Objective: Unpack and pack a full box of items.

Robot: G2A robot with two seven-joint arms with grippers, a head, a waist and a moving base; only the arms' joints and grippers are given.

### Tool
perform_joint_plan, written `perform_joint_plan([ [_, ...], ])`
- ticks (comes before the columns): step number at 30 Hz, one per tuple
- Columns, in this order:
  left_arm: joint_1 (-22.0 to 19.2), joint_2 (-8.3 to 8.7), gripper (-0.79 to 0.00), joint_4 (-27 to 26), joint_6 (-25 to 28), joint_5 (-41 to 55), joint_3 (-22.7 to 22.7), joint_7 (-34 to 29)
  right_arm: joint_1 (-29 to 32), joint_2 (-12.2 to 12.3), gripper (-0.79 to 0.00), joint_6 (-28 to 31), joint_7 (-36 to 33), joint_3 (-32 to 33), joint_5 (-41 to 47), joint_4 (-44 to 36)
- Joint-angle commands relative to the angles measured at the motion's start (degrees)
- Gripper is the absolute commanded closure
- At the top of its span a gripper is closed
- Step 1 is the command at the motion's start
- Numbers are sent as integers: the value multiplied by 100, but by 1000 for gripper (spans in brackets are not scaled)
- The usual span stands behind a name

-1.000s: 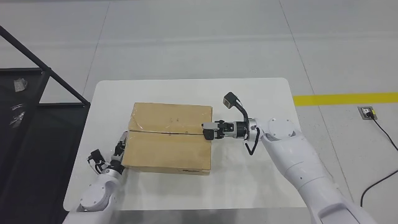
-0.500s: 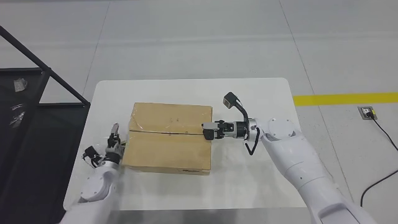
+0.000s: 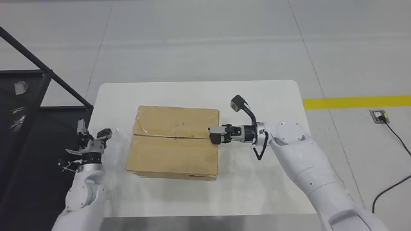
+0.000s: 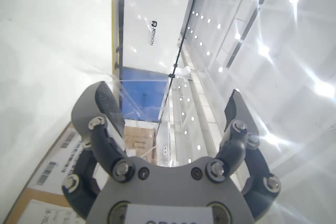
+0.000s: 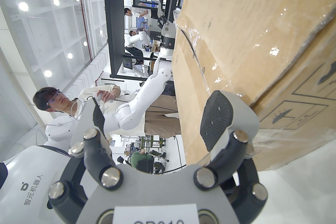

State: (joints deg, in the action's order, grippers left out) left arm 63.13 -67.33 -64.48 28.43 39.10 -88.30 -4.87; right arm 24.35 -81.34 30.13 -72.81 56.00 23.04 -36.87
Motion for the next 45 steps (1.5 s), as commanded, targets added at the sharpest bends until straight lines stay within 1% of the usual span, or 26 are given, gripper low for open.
perform_joint_plan([
  [1, 126, 12, -785, -209, 118, -155, -107, 60, 0, 0, -785, 0, 0, 0, 0, 0],
  [7, 545, 12, -785, -770, 414, -651, -290, 303, 0, 0, -785, 0, 0, 0, 0, 0],
  [10, 680, 0, -785, -979, 437, -788, -326, 381, 0, 0, -785, 0, 0, 0, 0, 0],
  [14, 764, -16, -785, -1199, 331, -786, -358, 334, 0, 0, -785, 0, 0, 0, 0, 0],
  [23, 951, -27, -785, -1614, 78, -443, -548, -84, 0, 0, -785, 0, 0, 0, 0, 0],
  [33, 1209, -54, -785, -2071, 206, -278, -833, -141, 0, 0, -785, 0, 0, 0, 0, 0],
  [40, 1348, -90, -785, -2514, 308, -416, -863, -119, 18, 0, -785, -8, 36, -1, -9, -22],
  [45, 1401, -120, -785, -2760, 327, -495, -839, -94, 257, 89, -785, -114, 279, 81, -256, -575],
])
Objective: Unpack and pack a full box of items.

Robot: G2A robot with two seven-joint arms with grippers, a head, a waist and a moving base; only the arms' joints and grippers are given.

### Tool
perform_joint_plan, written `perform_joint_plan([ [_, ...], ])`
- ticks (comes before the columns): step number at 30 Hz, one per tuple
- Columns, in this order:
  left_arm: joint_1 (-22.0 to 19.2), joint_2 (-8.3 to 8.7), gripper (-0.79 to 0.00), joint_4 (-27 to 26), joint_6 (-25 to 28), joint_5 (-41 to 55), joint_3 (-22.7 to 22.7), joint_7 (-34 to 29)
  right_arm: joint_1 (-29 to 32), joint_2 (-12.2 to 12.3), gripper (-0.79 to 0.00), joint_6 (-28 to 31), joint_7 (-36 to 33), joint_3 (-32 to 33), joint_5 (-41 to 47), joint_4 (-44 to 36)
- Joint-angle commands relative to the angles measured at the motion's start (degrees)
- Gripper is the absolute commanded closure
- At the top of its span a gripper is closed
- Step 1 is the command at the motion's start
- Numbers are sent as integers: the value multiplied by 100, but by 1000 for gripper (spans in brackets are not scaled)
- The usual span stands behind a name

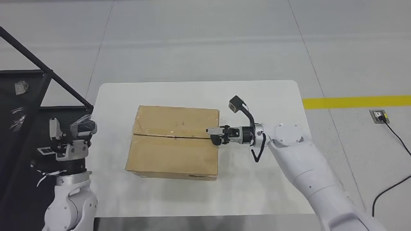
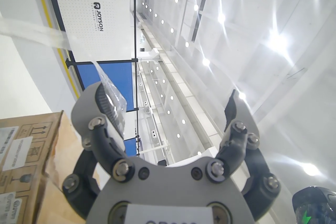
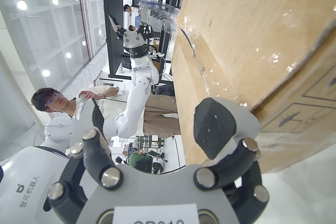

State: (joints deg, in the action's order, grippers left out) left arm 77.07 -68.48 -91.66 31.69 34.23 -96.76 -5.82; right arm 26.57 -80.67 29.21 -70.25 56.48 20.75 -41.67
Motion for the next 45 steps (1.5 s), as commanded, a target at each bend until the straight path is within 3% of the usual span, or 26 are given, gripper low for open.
perform_joint_plan([
  [1, 15, -11, -785, -89, 12, -33, 10, -3, 78, 48, -785, -41, 43, 69, -75, -197],
  [11, 60, -81, -785, -547, 159, -647, 176, 193, 846, 394, -785, 218, 276, 731, -470, -1478],
  [22, 16, -146, -785, -896, -54, -1335, 396, 365, 1889, 748, -785, 124, 319, 1562, -635, -2776],
  [45, -53, -298, -785, -914, -171, -2952, 1327, 411, 2244, 974, -785, 140, 262, 1760, -449, -2990],
])
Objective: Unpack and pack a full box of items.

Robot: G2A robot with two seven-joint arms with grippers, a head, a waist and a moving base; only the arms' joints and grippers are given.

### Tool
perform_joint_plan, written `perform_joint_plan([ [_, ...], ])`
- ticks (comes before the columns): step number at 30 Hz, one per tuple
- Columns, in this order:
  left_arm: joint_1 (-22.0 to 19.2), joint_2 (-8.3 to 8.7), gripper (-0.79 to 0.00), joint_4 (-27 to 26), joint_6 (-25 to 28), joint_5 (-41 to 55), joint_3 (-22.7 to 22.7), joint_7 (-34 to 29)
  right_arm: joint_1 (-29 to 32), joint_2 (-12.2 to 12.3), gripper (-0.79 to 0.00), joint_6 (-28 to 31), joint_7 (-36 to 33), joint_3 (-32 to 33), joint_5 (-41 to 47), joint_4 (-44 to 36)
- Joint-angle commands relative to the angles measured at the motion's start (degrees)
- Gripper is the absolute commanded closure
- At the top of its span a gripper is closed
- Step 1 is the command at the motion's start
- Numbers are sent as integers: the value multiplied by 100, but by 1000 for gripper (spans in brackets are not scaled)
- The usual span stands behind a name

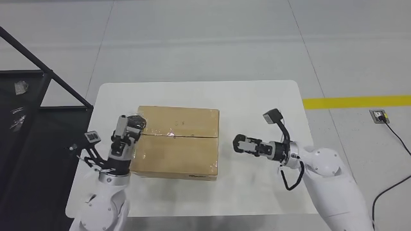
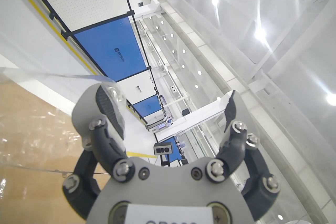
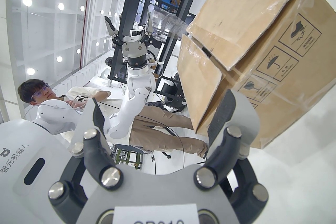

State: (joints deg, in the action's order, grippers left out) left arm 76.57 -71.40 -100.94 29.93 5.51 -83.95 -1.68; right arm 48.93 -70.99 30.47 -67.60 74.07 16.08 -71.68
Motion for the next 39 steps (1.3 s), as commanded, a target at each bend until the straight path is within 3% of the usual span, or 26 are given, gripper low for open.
perform_joint_plan([
  [1, -6, -12, -785, 30, 8, -147, 91, -11, 15, 13, -785, 32, -9, 3, 29, 21],
  [20, -126, -124, -785, 335, 131, -1257, 800, -61, 209, 151, -785, 347, -58, 74, 354, 259],
  [39, -609, -262, -785, 717, -148, -1699, 1359, -33, 279, 273, -785, 530, -91, 115, 595, 402],
])
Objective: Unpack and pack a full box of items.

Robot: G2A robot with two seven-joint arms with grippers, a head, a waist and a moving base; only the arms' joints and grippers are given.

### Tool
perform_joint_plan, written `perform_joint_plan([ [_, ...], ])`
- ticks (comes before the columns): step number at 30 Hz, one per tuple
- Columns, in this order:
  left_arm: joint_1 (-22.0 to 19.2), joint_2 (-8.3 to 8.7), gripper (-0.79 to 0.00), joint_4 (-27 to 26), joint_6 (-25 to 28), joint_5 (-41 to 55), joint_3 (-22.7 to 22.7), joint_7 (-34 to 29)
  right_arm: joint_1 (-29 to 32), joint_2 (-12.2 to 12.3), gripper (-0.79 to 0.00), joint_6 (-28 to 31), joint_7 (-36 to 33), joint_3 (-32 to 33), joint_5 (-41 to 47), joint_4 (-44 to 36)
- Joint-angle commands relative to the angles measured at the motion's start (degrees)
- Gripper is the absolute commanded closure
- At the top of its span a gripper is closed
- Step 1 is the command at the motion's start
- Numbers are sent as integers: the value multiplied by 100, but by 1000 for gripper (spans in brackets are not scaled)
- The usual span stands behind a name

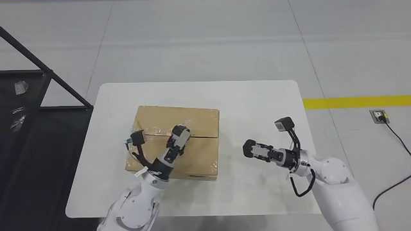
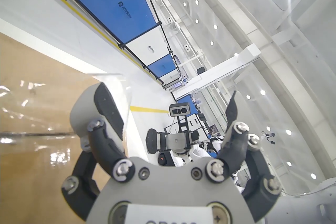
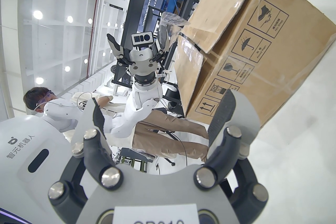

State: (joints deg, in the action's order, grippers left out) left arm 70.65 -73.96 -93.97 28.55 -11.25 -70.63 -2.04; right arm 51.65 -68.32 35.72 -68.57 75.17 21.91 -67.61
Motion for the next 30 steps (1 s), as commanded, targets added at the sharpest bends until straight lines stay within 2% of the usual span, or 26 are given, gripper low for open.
perform_joint_plan([
  [1, -34, -13, -785, 40, -21, -44, 54, -1, 19, 14, -785, 12, 14, 10, 21, -9],
  [13, -210, -104, -785, 269, -150, -271, 373, 60, 153, 108, -785, 73, 74, 57, 110, -69],
  [30, -533, -294, -785, 552, -448, -475, 914, 300, 665, 328, -785, 197, 198, 339, 268, -372],
])
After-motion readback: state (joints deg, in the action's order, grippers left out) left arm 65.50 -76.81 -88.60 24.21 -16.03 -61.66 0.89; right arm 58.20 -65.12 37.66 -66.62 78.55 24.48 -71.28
